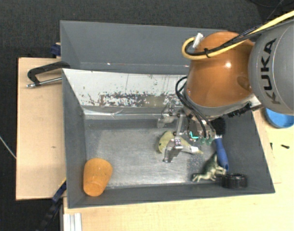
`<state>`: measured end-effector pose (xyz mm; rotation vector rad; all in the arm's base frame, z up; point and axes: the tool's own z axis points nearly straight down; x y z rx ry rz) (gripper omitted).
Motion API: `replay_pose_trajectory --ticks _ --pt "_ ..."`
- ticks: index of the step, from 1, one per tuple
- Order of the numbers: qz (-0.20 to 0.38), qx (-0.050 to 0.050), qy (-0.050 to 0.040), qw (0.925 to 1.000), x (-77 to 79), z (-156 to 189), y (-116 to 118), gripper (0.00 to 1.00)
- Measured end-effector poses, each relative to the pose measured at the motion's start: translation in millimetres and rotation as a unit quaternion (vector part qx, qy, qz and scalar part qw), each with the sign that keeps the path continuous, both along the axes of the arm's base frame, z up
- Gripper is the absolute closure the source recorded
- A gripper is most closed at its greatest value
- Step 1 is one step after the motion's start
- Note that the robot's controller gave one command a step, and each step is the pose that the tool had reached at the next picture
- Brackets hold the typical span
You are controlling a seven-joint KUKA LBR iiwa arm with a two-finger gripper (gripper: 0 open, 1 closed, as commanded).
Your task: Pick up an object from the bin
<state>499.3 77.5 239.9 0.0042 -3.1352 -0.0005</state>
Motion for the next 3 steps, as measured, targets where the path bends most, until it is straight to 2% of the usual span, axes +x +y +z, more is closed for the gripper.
replay_pose_trajectory --ticks 1,2,3 --pt "0.076 0.000 -0.0005 0.9971 38.0 -157.5 -52.4 0.00" --pt "0.076 0.001 -0.0042 0.9971 39.6 -152.6 -50.5 1.00" --pt "0.108 -0.001 -0.0106 0.9941 56.1 -17.1 -107.8 1.00"
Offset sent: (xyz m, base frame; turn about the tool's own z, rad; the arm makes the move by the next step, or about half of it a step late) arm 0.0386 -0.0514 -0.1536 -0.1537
